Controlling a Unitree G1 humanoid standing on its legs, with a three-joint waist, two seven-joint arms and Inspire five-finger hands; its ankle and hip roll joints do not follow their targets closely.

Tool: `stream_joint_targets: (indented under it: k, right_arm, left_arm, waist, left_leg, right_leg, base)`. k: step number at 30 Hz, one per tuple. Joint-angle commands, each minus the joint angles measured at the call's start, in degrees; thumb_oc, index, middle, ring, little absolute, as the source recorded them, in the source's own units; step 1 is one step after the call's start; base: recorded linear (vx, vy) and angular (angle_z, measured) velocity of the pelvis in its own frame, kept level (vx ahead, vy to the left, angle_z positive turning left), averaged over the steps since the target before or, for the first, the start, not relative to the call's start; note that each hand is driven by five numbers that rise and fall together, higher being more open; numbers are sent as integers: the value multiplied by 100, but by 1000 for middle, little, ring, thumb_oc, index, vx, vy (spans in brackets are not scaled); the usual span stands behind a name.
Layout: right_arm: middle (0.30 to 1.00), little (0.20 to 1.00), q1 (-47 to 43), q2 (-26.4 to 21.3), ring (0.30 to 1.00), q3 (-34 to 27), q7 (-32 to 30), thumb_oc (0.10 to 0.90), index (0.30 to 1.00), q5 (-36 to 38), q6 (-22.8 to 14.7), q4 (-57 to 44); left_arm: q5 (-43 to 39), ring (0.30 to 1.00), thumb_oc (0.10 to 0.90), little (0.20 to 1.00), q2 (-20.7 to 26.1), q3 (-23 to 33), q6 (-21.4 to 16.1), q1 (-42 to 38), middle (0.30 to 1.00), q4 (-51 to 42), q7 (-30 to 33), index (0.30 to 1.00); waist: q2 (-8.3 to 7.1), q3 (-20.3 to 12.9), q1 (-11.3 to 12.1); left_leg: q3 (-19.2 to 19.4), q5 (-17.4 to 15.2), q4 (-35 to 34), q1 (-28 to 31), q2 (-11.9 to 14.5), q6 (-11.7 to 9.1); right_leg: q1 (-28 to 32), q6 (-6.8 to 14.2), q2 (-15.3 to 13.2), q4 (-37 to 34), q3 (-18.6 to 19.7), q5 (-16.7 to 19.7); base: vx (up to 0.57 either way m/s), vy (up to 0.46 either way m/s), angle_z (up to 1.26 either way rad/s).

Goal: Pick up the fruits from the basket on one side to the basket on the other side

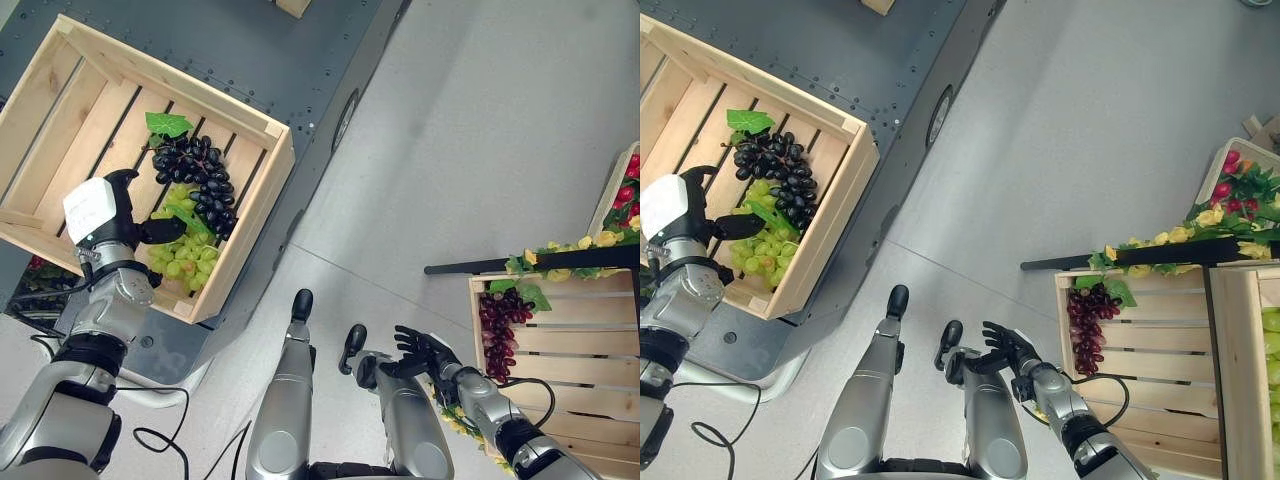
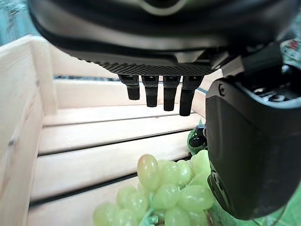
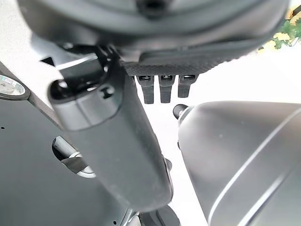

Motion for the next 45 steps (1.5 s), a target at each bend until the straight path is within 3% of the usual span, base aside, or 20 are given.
stream_joint_targets:
  k: [1,7,10,20,34,44,45]
  right_arm:
    - [900,900,388,-145,900,58,-250,800,900,56,-31,-367]
    - [900,900,350,-132,900,99,-274,800,900,65,15,-379]
    - [900,900,318,-158,900,141,-286,800,900,52,75,-414]
    - [900,900,202,-164,900,329,-298,800,900,84,86,-447]
    - [900,900,159,-229,900,370,-373,800,900,112,118,-516]
    - [900,900,50,-235,900,374,-360,800,900,39,104,-446]
    - [900,900,36,-232,900,401,-370,800,900,26,71,-425]
  left_arm:
    - [-263,900,800,900,-19,737,172,-71,900,-68,164,900]
    - [-379,900,800,900,-82,743,513,-151,900,231,-42,900]
    - [-653,900,800,900,-127,664,857,-262,900,449,-227,900]
    - [-612,900,800,900,-116,402,917,-759,900,1077,-510,900]
    - [-352,900,800,900,-115,-17,922,-1176,900,1142,-696,900]
    - [-532,900,800,900,-269,-137,1831,-1307,900,1538,-1172,900]
    - [-607,596,598,596,-303,-140,1906,-1330,596,1666,-1177,596]
  waist:
    - [221,-65,-122]
    - [208,-65,-140]
    - [206,-65,-178]
    - [111,-65,-311]
    - [153,-65,-453]
    - [158,-65,-519]
    - [156,-65,-523]
  left_leg:
    - [369,-698,346,-45,-433,220]
    - [376,-699,345,-52,-433,246]
    - [378,-697,358,-65,-432,251]
    - [457,-707,402,-154,-384,266]
    - [528,-711,441,-288,-415,321]
    - [549,-671,308,-244,-393,341]
    - [553,-668,290,-219,-389,340]
  right_leg:
    - [110,135,173,-571,69,492]
    - [74,137,171,-547,79,498]
    - [36,139,164,-522,94,505]
    - [-77,145,176,-527,185,558]
    - [-342,203,131,-488,323,686]
    - [-353,224,130,-605,358,742]
    - [-332,226,126,-625,355,741]
  base:
    - [0,0,0]
    - [0,0,0]
    - [0,0,0]
    - [0,1,0]
    - [3,9,-1]
    - [-2,9,-4]
    - [0,0,0]
